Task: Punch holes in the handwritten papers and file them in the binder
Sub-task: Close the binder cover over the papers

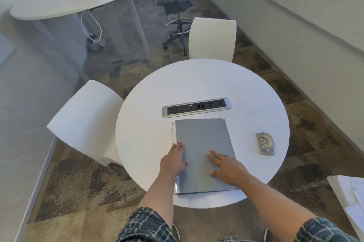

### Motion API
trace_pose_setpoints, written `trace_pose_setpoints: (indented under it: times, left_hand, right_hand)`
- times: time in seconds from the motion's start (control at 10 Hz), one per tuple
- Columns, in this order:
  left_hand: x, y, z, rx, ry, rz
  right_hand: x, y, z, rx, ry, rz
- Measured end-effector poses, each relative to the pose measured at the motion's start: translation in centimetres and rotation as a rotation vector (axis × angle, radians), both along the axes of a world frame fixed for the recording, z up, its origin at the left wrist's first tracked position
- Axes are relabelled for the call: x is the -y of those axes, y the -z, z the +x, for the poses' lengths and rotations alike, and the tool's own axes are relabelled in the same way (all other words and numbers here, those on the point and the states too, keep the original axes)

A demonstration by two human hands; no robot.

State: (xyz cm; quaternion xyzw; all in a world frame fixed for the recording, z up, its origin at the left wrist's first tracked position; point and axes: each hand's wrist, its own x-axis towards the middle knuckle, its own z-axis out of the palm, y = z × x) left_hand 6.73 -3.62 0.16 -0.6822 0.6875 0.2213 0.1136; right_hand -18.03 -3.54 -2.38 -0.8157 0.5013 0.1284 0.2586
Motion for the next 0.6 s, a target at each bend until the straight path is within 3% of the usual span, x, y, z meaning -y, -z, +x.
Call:
trace_pose_setpoints:
  times: [0.1, 0.4, 0.6]
  left_hand:
    - [-0.7, -0.8, 0.0, 0.012, -0.032, -0.061]
    - [-4.4, -0.1, -1.3, -0.06, -0.212, 0.079]
    - [-1.7, -2.3, -1.1, 0.051, -0.141, -0.133]
  right_hand:
    - [0.4, -0.8, 0.1, 0.018, 0.097, -0.053]
    - [-0.5, -0.2, -0.3, -0.097, 0.115, 0.072]
    - [1.8, -2.5, 0.0, -0.008, 0.162, -0.187]
